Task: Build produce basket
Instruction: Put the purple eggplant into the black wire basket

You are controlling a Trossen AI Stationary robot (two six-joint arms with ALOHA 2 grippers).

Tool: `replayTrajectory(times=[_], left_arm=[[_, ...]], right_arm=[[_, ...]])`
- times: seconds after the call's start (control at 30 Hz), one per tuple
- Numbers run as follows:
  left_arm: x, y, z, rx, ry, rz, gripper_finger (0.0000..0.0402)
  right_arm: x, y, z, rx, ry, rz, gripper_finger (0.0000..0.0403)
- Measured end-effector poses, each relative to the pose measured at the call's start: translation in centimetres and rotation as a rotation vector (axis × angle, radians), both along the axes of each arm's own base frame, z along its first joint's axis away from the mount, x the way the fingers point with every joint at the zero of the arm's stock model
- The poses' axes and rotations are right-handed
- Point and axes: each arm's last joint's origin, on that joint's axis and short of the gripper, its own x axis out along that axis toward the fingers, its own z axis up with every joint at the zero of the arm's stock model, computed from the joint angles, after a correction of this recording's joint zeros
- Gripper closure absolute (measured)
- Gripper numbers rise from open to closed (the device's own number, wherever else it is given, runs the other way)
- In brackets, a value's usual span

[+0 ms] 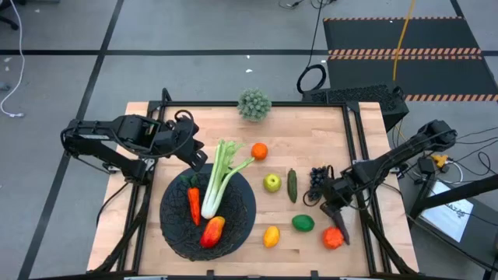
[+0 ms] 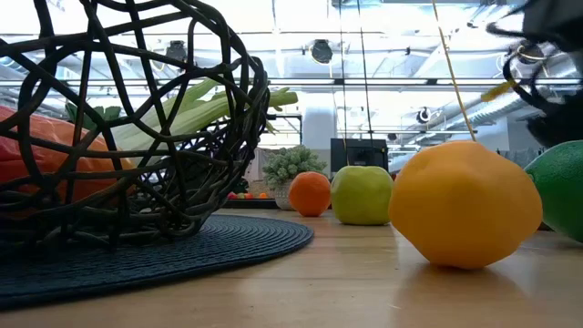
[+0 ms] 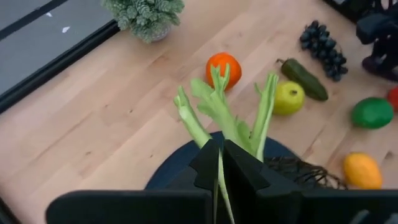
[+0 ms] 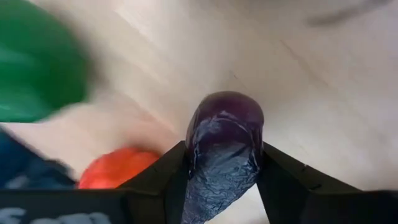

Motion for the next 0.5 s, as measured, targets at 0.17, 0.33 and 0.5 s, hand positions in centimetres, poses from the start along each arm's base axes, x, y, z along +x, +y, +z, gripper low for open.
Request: replayTrajectory(times=[0.17, 0.33, 0.5], left_arm=[[0.4, 0.0, 0.3, 0.0, -0.051, 0.013, 0.0378], [0.5, 0.0, 0.3, 0.011, -0.067, 0.028, 0.0378], [0.5, 0.0, 0.4, -0.002, -0.081, 0.044, 0.0378]], right_arm=[[0.4, -1.1, 1.7, -0.022, -0.147, -0.052, 0.0251], [0.3, -2.4, 2.8, -0.028, -0.246, -0.122, 0.0251], [0.9, -3.8, 4.3, -0.083, -0.47, -0.171, 0.0251]])
